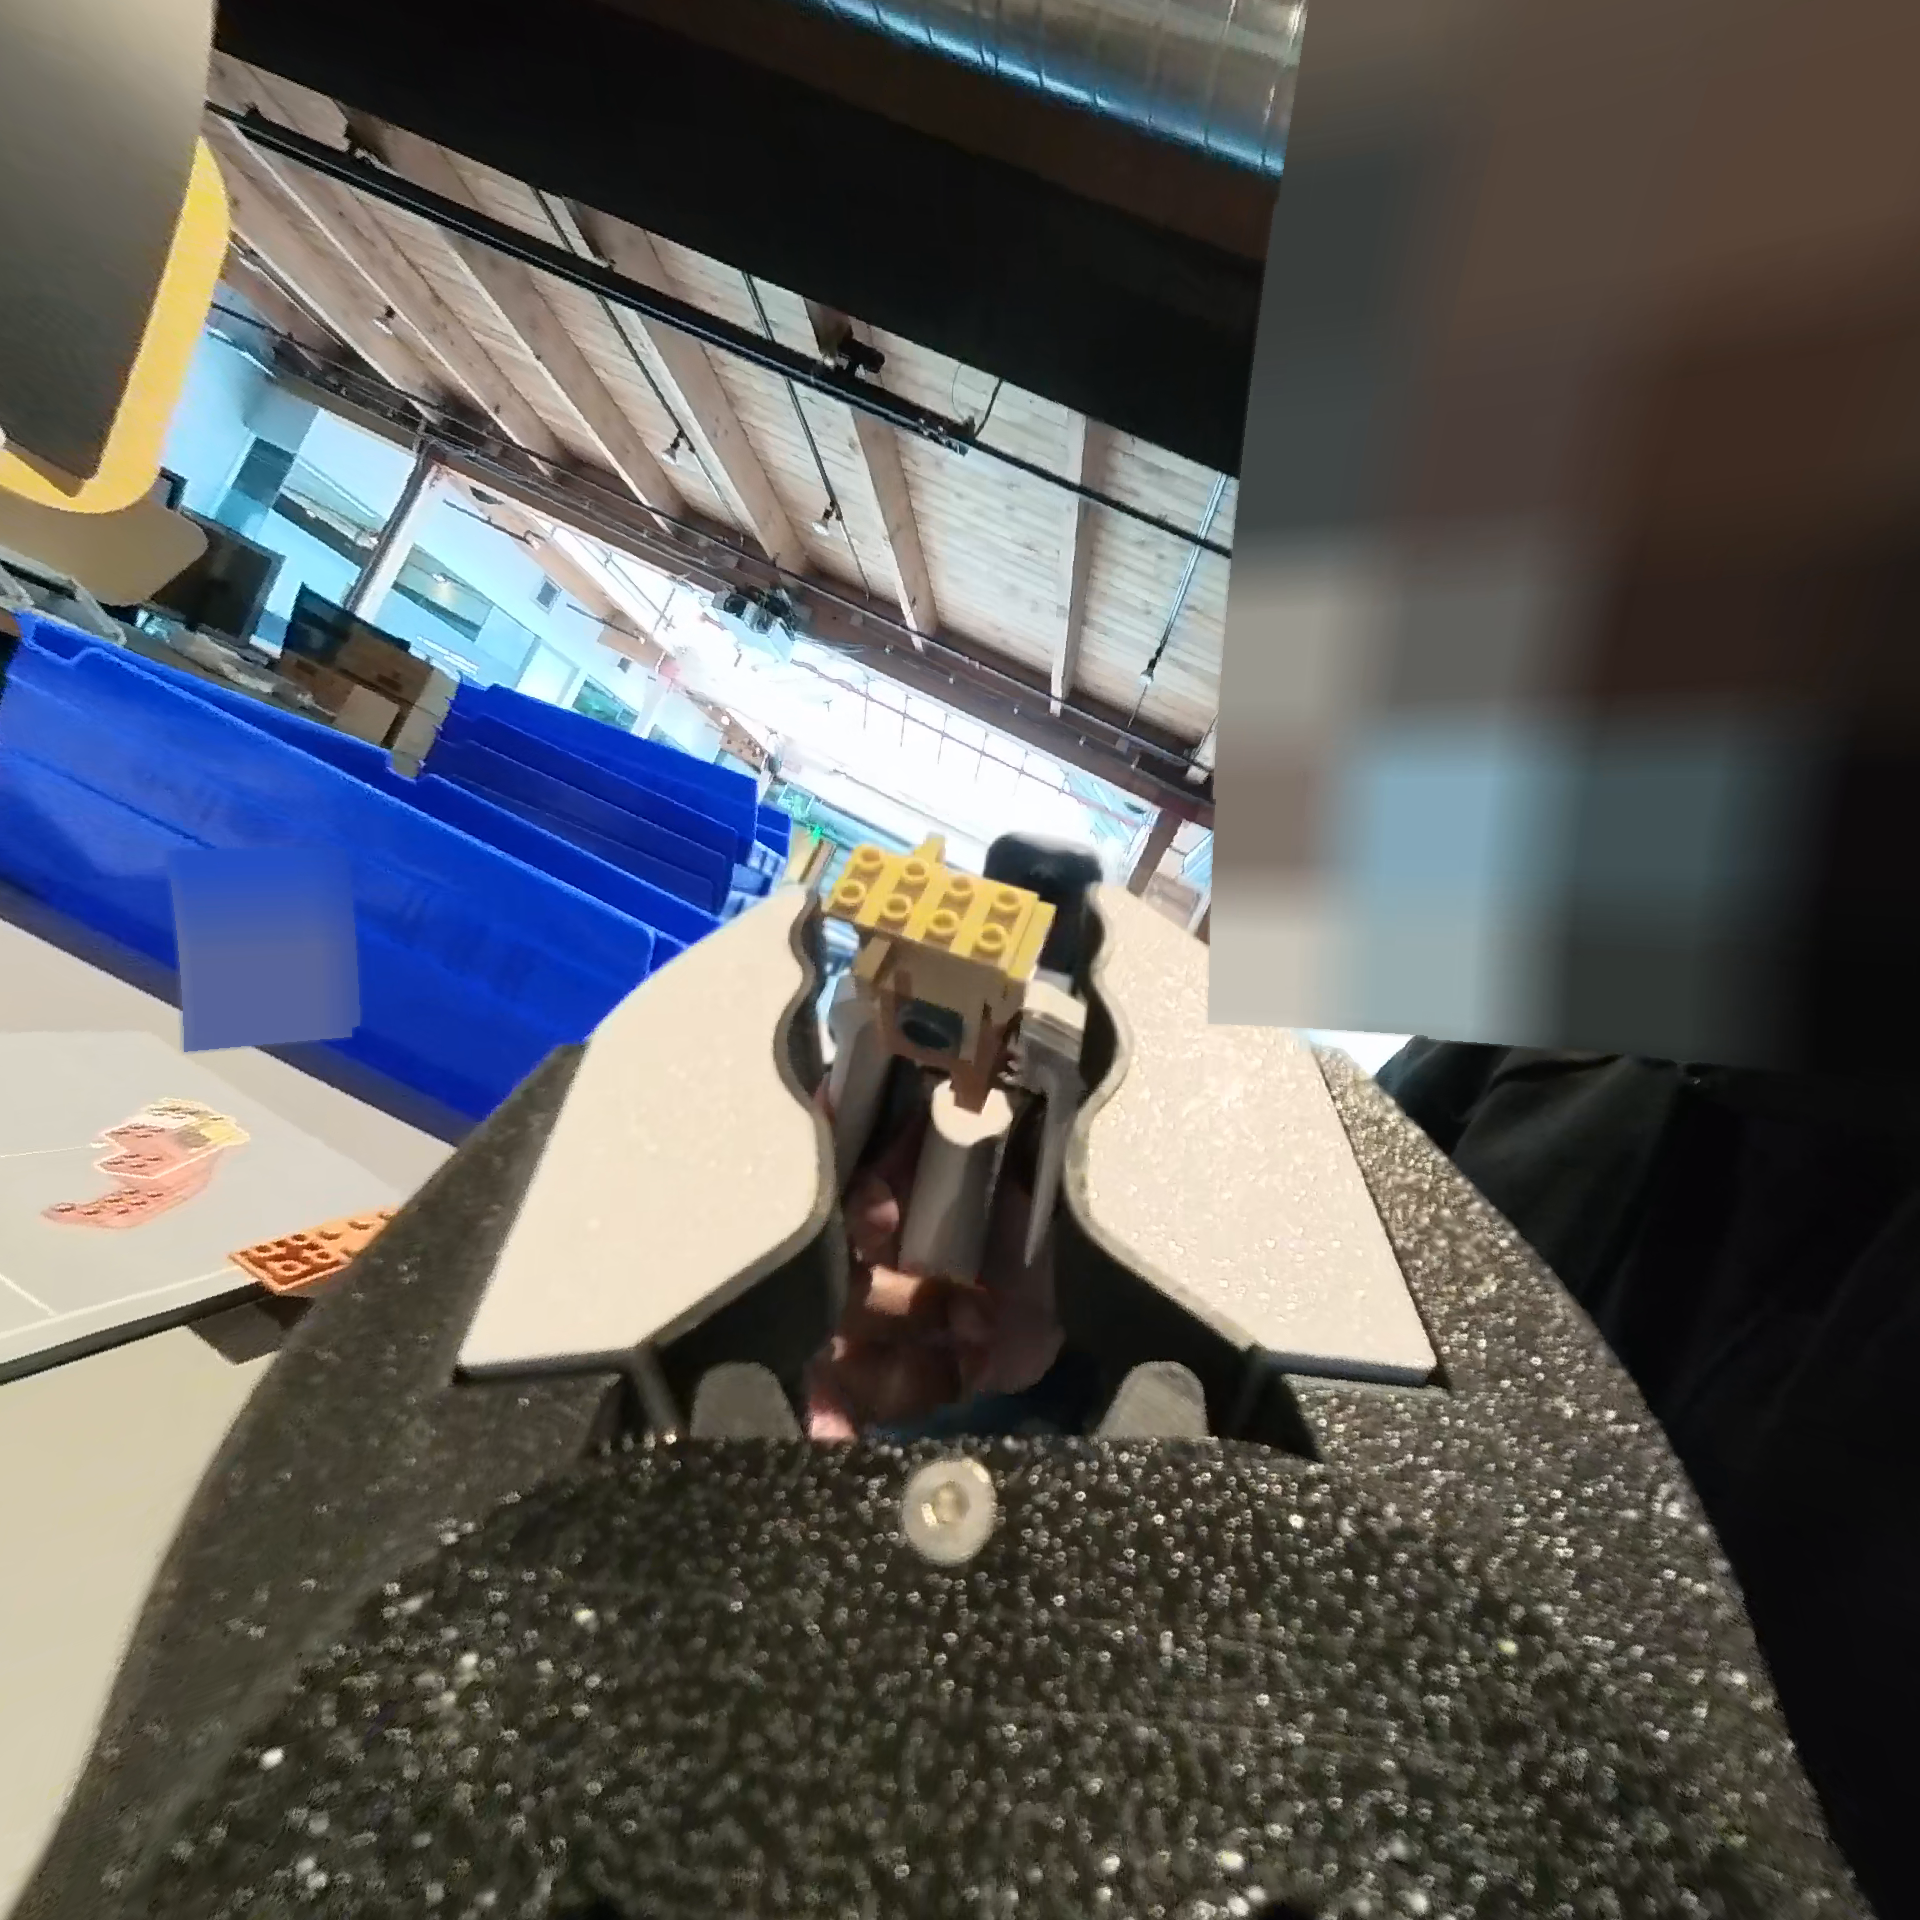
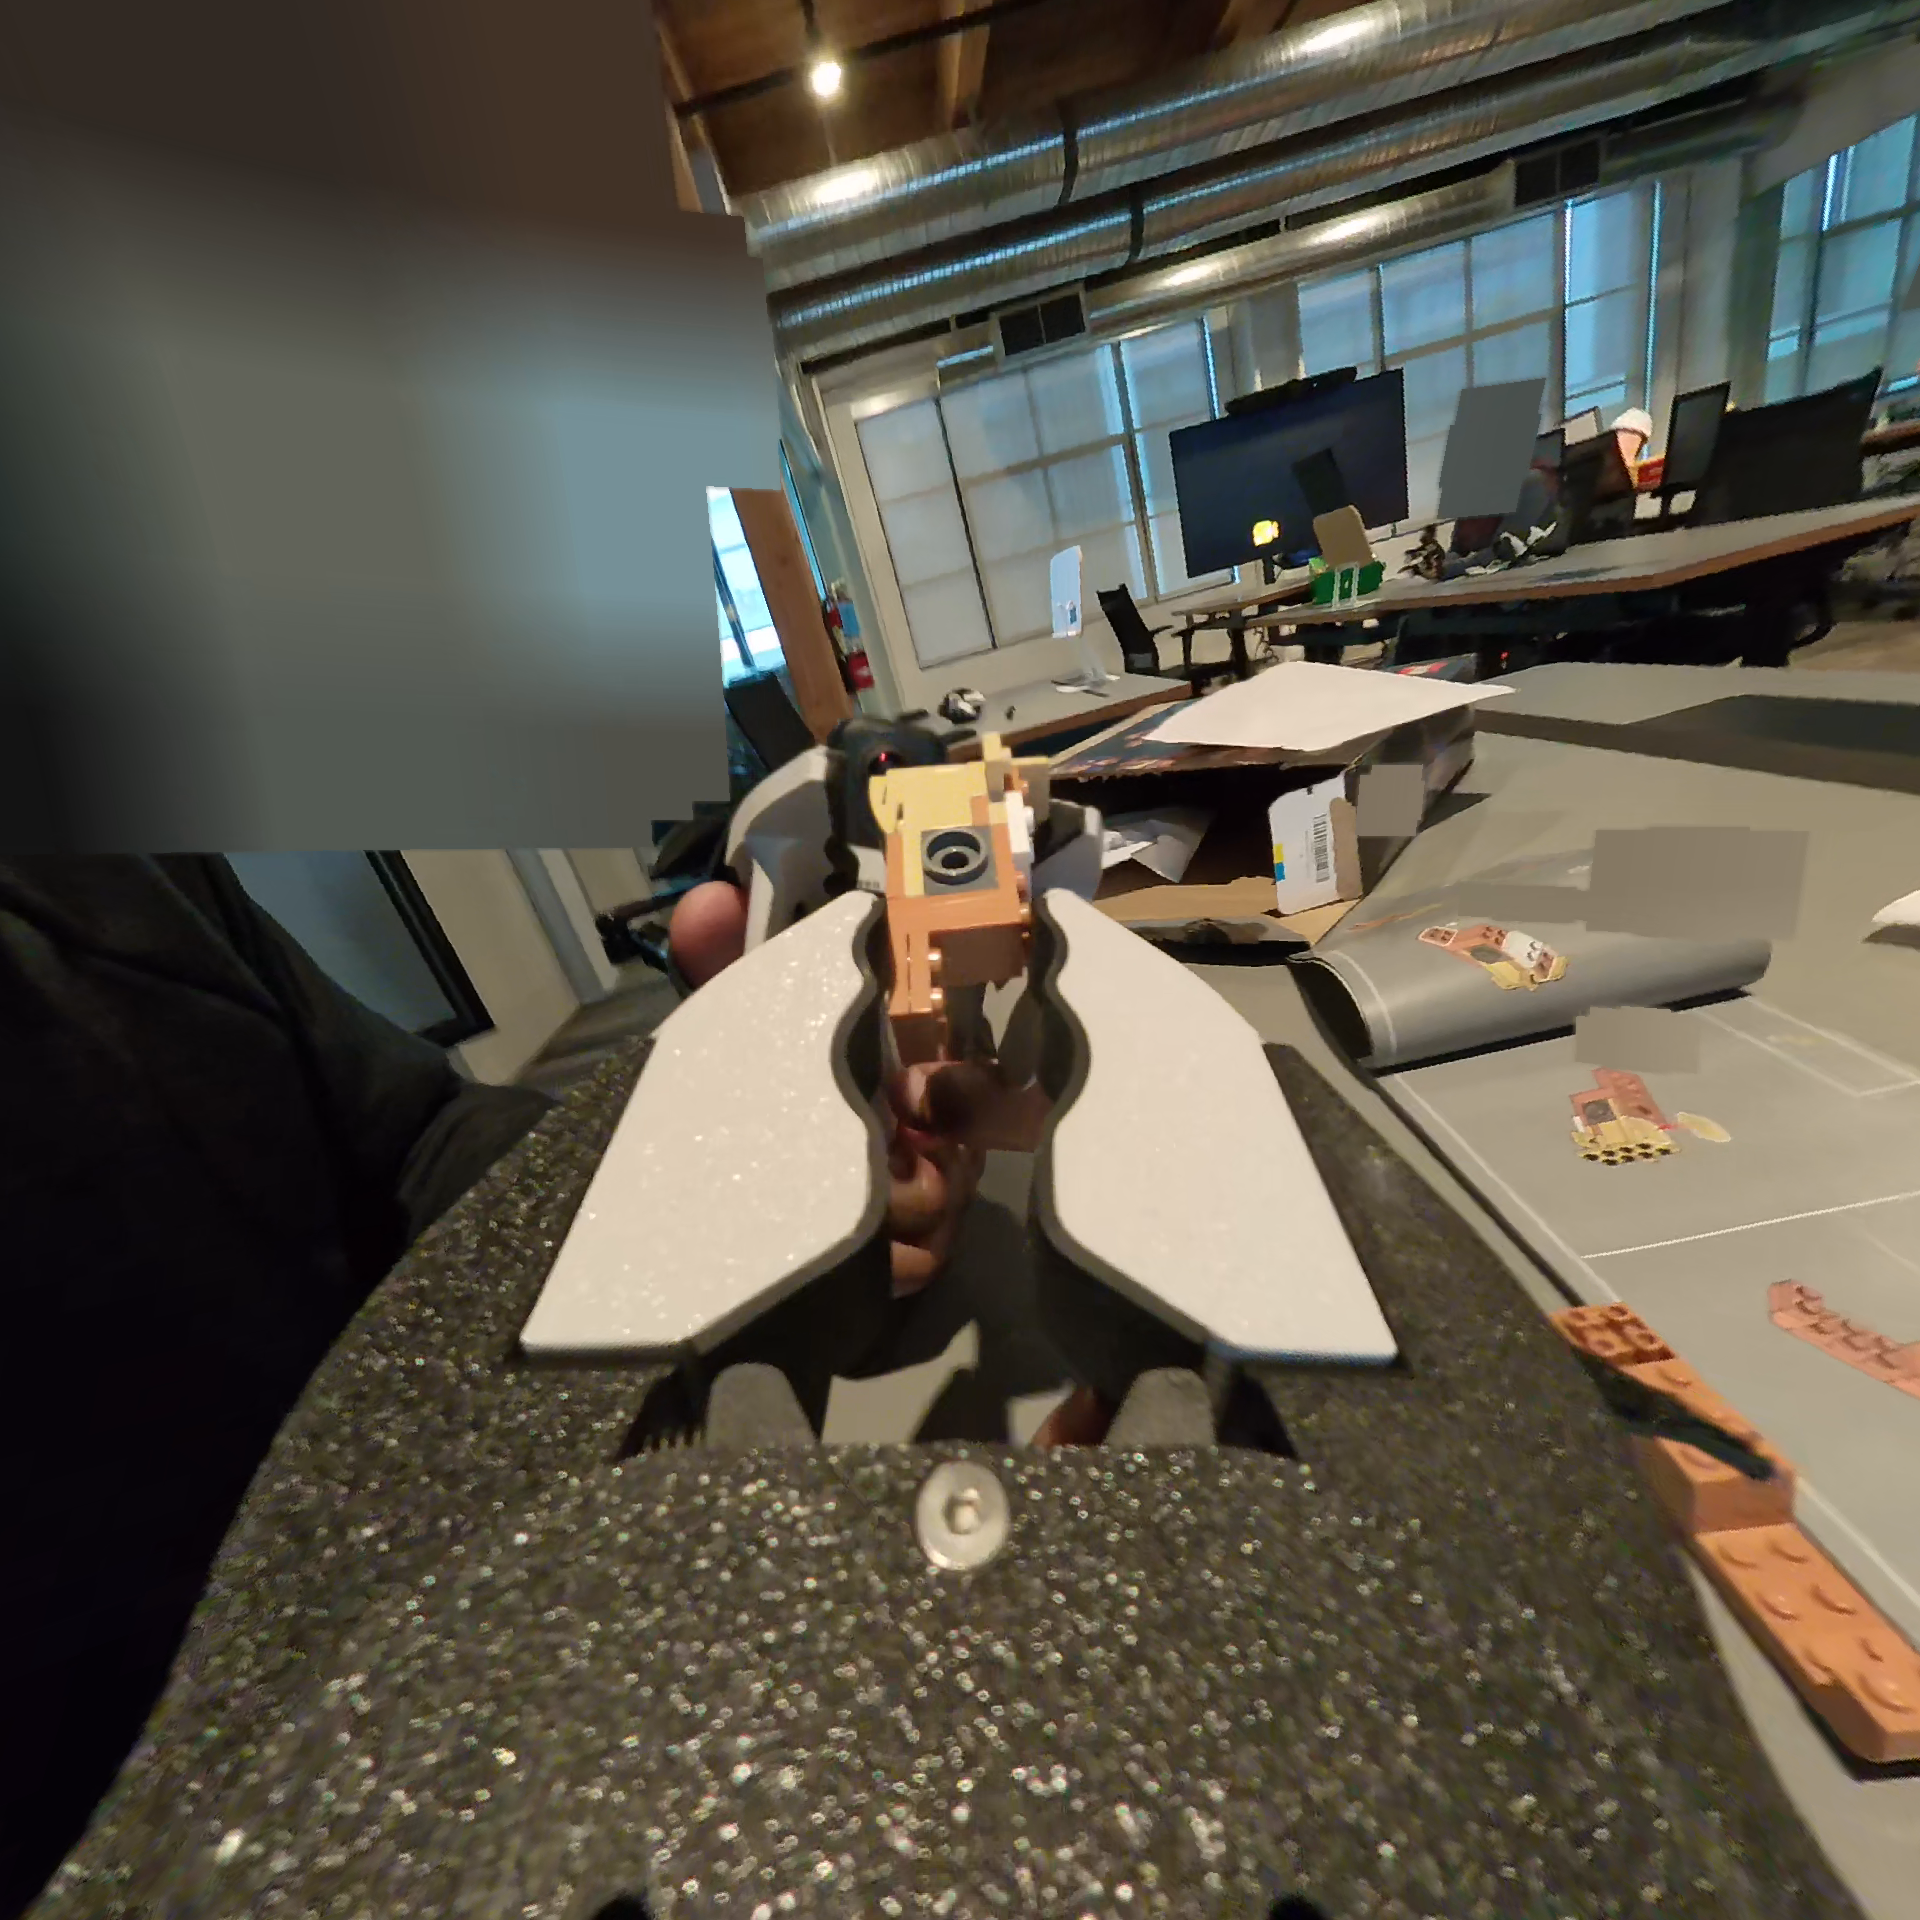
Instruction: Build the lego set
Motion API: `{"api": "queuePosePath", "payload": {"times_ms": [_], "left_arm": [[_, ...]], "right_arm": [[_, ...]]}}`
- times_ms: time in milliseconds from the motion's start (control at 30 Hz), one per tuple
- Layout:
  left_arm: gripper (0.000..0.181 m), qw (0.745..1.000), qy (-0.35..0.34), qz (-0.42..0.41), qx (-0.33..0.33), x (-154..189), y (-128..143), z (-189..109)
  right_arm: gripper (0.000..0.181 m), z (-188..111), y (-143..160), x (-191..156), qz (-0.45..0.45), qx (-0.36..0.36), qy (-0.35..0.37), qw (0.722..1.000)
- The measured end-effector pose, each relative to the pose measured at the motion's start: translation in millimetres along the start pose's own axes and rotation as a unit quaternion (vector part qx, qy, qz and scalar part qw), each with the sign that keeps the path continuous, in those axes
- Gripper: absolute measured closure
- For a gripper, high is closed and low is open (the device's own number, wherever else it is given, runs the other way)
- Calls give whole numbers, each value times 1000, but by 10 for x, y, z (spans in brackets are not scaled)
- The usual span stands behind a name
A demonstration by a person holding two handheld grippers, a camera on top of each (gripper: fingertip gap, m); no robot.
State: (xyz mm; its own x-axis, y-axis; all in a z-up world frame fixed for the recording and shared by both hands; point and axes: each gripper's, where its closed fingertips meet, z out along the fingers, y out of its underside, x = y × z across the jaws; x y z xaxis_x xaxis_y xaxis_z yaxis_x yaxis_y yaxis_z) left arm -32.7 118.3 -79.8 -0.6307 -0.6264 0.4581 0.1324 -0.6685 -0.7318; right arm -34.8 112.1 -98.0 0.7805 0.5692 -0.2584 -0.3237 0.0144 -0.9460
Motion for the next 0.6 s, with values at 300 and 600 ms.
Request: {"api": "queuePosePath", "payload": {"times_ms": [300,600], "left_arm": [[128,998,-21,-43,43,-84,-47,2],[133,996,-25,-58,55,-69,61,118]], "right_arm": [[156,-64,-131,77,61,60,-11,996],[157,-44,-123,19,44,75,-7,996]]}}
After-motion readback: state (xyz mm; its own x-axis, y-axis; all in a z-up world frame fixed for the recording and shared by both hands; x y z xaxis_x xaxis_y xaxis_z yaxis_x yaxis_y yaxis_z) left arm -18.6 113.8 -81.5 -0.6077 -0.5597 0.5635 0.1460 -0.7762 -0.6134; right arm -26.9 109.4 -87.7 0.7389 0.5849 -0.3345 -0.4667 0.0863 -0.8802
